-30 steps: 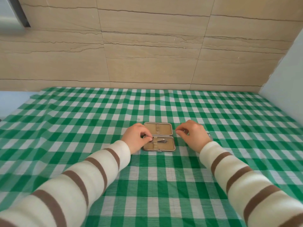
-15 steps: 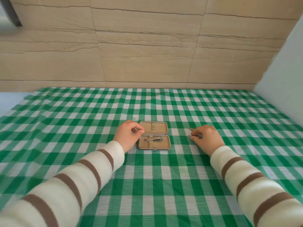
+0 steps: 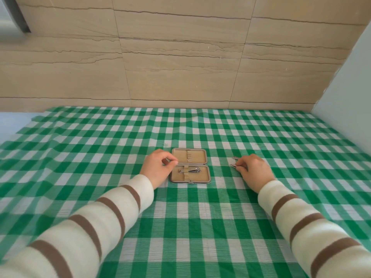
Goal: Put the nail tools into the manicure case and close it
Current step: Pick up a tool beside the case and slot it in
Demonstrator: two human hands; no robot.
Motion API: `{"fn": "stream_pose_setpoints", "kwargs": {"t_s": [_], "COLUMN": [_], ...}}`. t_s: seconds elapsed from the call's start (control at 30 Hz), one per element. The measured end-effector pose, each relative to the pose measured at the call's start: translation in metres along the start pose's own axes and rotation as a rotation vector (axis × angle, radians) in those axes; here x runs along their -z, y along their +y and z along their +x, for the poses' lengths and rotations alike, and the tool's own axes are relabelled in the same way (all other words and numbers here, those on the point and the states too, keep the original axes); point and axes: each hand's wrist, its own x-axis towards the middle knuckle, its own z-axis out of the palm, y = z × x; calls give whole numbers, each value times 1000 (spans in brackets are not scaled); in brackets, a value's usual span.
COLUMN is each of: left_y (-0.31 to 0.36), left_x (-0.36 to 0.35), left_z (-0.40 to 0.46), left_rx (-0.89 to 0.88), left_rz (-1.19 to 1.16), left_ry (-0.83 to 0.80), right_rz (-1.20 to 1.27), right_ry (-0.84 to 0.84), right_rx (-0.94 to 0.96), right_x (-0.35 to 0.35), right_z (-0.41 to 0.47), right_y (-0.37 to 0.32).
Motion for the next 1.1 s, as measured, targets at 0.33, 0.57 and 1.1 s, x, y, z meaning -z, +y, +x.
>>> {"fn": "stream_pose_setpoints", "kwargs": {"t_s": [0.33,0.57,1.1], "left_y": [-3,-7,-5], "left_x": [3,6,8], "left_z": [-3,-5,-11], "left_rx": [6,8,13], "left_rz": [14,37,-2], "left_ry": [-4,-20,-39], "right_rz": [258,322,259], "right_ry": [114,60,-22], "right_rx": [112,199,394], "right_x": [-5,-16,-23], "right_z": [-2,-9,-18], "right_y": [-30,-51,-70]}}
